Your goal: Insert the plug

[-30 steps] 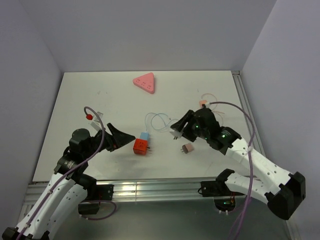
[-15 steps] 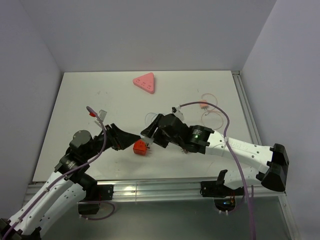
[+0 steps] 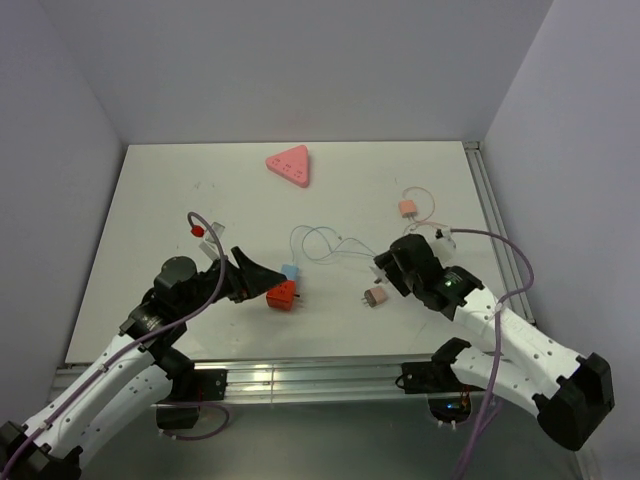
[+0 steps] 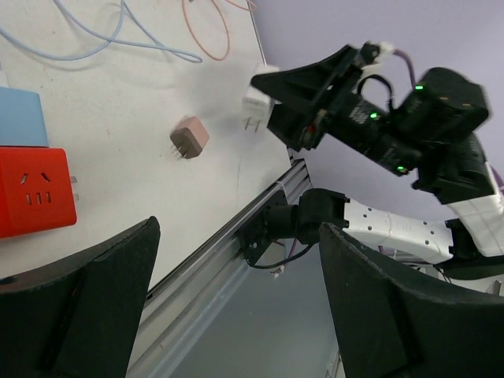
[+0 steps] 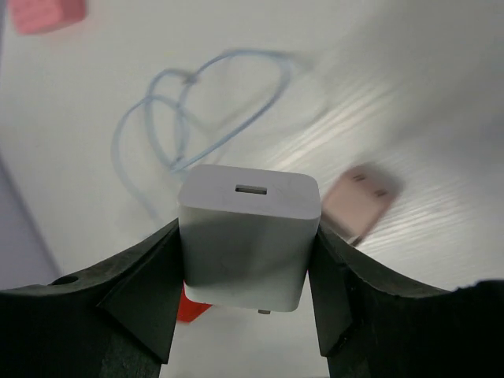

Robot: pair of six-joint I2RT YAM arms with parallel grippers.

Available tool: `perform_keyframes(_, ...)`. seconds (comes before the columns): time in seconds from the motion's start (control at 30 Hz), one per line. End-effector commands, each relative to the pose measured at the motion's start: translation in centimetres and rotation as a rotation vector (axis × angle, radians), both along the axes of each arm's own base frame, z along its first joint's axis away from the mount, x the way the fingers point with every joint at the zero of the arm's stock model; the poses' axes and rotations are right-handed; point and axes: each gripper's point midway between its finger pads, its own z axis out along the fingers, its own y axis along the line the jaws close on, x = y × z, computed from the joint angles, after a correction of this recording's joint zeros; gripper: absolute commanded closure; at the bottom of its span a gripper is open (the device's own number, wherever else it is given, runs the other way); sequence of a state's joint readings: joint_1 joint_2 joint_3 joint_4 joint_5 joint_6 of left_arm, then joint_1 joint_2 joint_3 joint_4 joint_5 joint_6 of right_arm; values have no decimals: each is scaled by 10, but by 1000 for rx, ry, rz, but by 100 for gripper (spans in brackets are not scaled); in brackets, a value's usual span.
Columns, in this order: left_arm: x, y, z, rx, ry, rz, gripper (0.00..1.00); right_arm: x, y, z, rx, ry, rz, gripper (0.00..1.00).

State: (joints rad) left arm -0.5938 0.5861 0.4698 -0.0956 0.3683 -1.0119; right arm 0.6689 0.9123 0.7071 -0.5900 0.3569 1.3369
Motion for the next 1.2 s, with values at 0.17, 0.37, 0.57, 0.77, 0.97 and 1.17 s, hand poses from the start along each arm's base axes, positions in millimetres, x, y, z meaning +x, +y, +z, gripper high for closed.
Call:
perform_keyframes(0.17,-2,-1,6,-4,-2,-8,13,-12,-71,-82,-224,210,-56,100)
perform_keyframes(0.37,-4,1,2,4,6,-4,13,-17,-83,-129,-242,356,-49,100)
perform_keyframes(0.57,-6,2,-2,11,17,-6,13,-15,-81,-141,-278,445,14,90)
perform_keyframes(0.77,-6,1,-4,17,17,-15,13,-5,-83,-100,-370,324,38,44)
perform_keyframes(0.97,-4,-2,-12,18,36,-20,13,-6,-77,-69,-429,253,99,41)
perform_keyframes(1.17,-5,-5,-12,3,37,-35,13,-1,-49,-55,-320,182,200,65)
